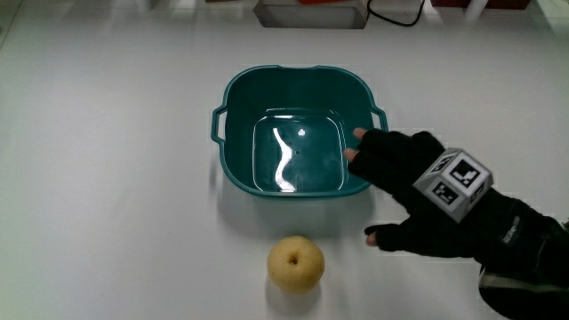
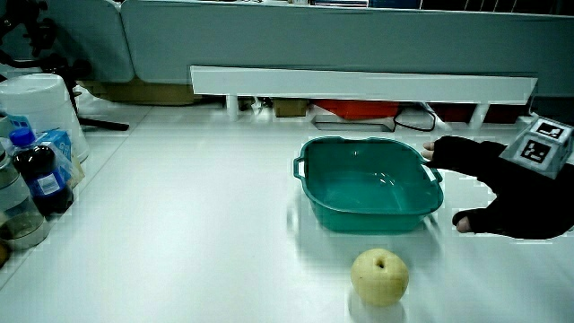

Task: Pick pear from desk

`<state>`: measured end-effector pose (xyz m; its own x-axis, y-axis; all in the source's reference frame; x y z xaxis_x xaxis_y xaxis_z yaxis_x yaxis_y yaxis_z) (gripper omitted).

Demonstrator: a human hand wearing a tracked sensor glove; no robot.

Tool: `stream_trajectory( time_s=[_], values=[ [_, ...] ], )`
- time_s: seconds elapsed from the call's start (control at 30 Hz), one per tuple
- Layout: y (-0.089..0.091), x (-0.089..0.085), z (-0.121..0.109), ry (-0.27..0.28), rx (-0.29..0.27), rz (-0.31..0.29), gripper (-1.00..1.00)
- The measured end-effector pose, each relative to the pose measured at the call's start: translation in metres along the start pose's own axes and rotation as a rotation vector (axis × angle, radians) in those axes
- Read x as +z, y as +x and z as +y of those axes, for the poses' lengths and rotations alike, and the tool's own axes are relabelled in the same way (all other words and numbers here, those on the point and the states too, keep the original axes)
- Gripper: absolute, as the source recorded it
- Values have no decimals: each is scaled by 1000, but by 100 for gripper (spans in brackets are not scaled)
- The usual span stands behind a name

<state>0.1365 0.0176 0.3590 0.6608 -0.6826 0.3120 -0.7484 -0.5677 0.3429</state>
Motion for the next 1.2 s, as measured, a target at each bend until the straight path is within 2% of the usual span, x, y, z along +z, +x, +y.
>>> stream_trajectory(
  time_s=[0.03,0.13,0.3,0.33,0.43,0.53,0.57,0.93,1.2],
  values=[
    [-5,0,1,9,14,16,0],
    [-17,-1,4,3,59,-4,0],
    [-35,1,7,25,114,-30,0],
    [-39,2,7,33,126,-12,0],
    [-47,0,8,34,151,-56,0],
    [-54,1,9,49,173,-43,0],
    [-55,0,9,51,180,-58,0],
    [-67,-15,21,-34,218,-107,0],
    [-73,-38,31,-65,234,-110,0]
  ],
)
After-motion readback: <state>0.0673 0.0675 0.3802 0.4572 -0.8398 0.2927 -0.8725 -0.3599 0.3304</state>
